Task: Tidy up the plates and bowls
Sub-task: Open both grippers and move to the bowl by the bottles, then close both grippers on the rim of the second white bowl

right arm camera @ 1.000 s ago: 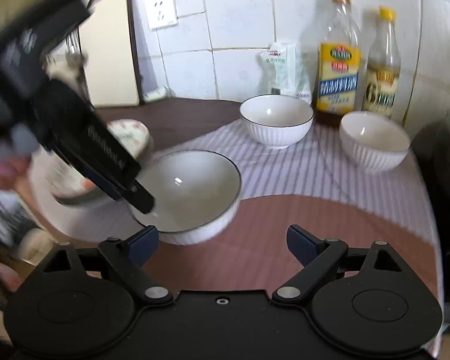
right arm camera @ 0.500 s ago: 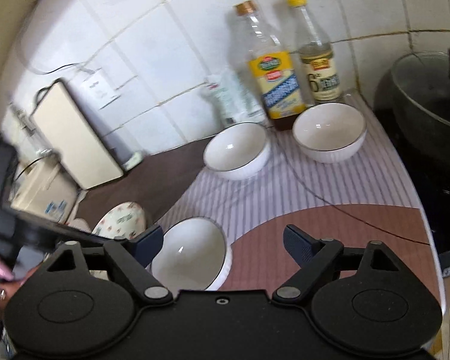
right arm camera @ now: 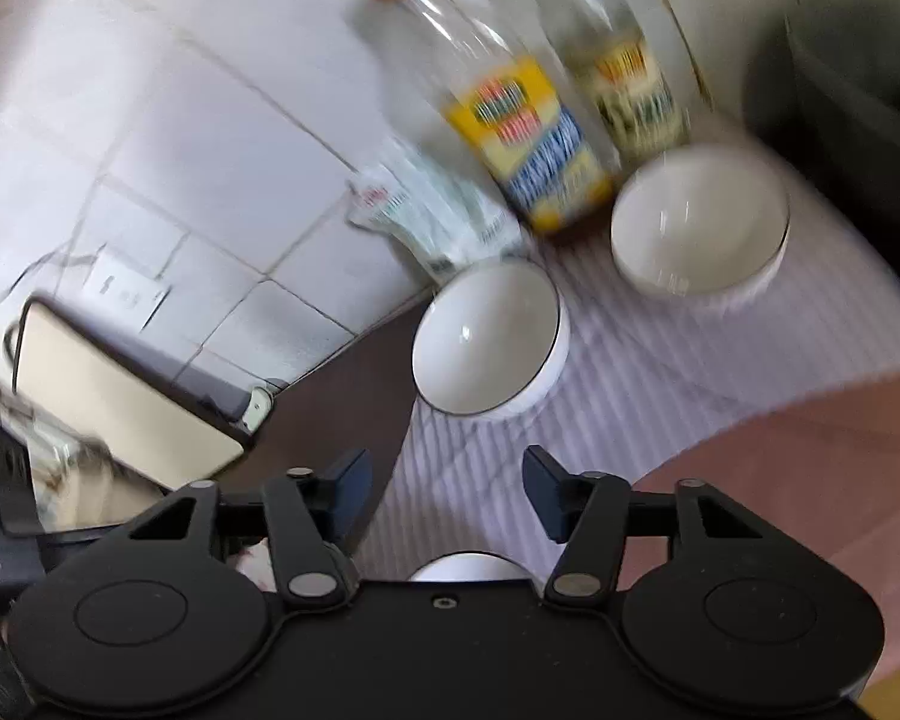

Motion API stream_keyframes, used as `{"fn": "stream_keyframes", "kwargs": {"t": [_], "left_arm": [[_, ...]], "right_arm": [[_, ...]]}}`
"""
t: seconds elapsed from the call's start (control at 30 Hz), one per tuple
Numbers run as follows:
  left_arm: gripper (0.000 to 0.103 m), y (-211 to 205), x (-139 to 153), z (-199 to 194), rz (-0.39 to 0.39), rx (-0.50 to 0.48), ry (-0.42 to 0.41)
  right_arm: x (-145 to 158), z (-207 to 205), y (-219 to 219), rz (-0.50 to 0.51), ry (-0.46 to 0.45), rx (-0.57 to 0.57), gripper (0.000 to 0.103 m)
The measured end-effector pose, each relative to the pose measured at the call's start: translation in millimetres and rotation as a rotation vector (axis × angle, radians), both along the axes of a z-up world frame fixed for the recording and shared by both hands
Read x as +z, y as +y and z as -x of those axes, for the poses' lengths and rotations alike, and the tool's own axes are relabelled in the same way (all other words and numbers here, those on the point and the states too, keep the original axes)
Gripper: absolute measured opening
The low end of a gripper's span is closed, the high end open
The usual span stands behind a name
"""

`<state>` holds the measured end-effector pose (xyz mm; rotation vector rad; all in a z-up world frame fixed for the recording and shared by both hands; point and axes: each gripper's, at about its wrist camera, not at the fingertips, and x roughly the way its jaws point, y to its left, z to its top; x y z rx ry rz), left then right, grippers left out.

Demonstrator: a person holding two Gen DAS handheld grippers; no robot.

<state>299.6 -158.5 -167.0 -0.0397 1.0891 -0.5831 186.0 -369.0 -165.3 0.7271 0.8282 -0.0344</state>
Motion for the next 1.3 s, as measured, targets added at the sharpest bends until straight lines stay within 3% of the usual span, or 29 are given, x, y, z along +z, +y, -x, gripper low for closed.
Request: {"fn": "stream_keyframes", "kwargs": {"t": [0.13, 0.23, 0.3, 0.47, 0.5, 0.57, 0.63, 0.73, 0.83, 0.97, 1.2, 1.3], "left_arm": [[0.051, -10.3, -12.5, -22.0, -0.005, -0.048, 0.006], [0.051, -24.4, -19.9, -35.1, -0.054, -0.083, -0.019], [0.051, -39.5, -24.2, -40.8, -0.114, -0.123, -0.041], [0.051, -59.2, -36.1, -61.8, -0.103, -0.12, -0.024], [0.051, -63.4, -38.9, -65.5, -0.118, -0.122, -0.037], [0.051, -70.2, -46.8, -72.0, -0.139, -0.127, -0.039], [0.052, -74.5, -54.5, -78.1, -0.134, -0.133, -0.015], [0.052, -75.3, -63.0, -83.0, -0.137, -0.117, -0.016], [0.045, -74.0, -67.8, -85.8, -0.141, -0.109, -0.011], [0.016, -74.4, -72.0, -84.5, -0.112, -0.142, 0.024], [0.015, -77.6, -63.7, -70.6, -0.136, -0.169, 0.029], [0.015, -68.1, -49.9, -60.3, -0.13, -0.179, 0.021]], "right_arm": [[-22.5, -17.7, -8.9, -0.072, 0.02, -0.118, 0.06], [-40.2, -27.1, -17.8, -0.126, 0.038, -0.2, 0.06], [-49.3, -31.0, -20.1, -0.104, 0.063, -0.261, 0.06], [-58.6, -46.7, -18.7, -0.066, 0.054, -0.305, 0.057], [-61.3, -50.7, -19.3, -0.056, 0.062, -0.318, 0.054], [-66.5, -57.0, -22.8, -0.058, 0.094, -0.328, 0.033], [-72.5, -62.6, -25.0, -0.081, 0.122, -0.323, 0.022], [-74.1, -61.7, -24.4, -0.058, 0.122, -0.342, 0.016], [-72.6, -64.7, -21.4, -0.001, 0.141, -0.337, 0.01], [-74.5, -64.0, -23.4, 0.003, 0.121, -0.335, 0.01], [-67.3, -64.9, -21.2, 0.022, 0.124, -0.312, 0.011], [-52.7, -54.1, -18.8, 0.005, 0.083, -0.303, 0.013]]}}
